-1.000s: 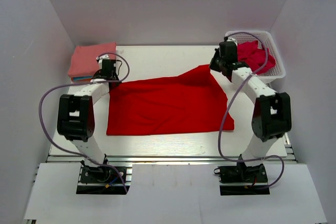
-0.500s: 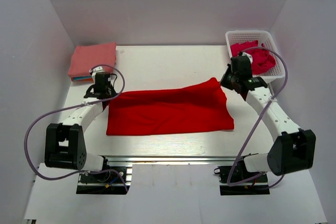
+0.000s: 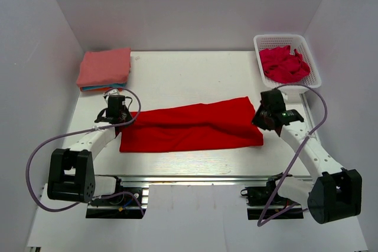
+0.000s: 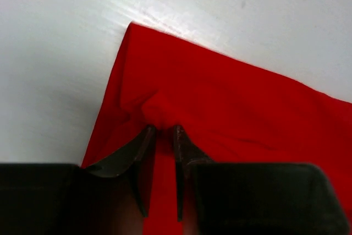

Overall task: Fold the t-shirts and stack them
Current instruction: Fold the other side of the tshirt into a rectangle, then rotate the tshirt 80 degrees, then grab the bottom of the folded rectangular tshirt with both arms, then fold the folded rectangular tshirt in 1/3 of the way

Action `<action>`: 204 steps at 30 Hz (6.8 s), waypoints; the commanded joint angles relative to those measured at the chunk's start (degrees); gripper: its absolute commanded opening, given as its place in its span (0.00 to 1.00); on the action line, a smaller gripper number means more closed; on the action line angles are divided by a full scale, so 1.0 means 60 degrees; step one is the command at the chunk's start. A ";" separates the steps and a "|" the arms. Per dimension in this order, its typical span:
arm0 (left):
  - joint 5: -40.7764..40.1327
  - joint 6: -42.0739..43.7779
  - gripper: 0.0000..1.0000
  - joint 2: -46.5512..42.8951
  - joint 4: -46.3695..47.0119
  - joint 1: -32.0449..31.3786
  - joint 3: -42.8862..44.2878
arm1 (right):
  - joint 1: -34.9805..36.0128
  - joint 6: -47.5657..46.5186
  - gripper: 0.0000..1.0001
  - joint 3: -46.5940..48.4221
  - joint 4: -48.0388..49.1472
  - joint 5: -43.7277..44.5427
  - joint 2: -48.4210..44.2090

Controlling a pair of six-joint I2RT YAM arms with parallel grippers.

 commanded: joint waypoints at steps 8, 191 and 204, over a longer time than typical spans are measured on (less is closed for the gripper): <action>-0.1998 -0.2397 0.92 -0.0850 -0.3481 -0.0029 0.0732 | -0.0066 0.0593 0.56 -0.0880 -0.0231 0.1587 0.0263; 0.4958 0.0588 0.00 -0.2156 -0.0279 -0.3838 -0.0936 | 0.4402 -0.2615 0.00 -0.2010 0.3942 -0.7100 0.2138; 0.5003 0.1129 0.00 0.1313 0.1261 -0.3647 0.2487 | 0.3597 -0.2587 0.00 0.0466 0.2991 -0.3249 0.2681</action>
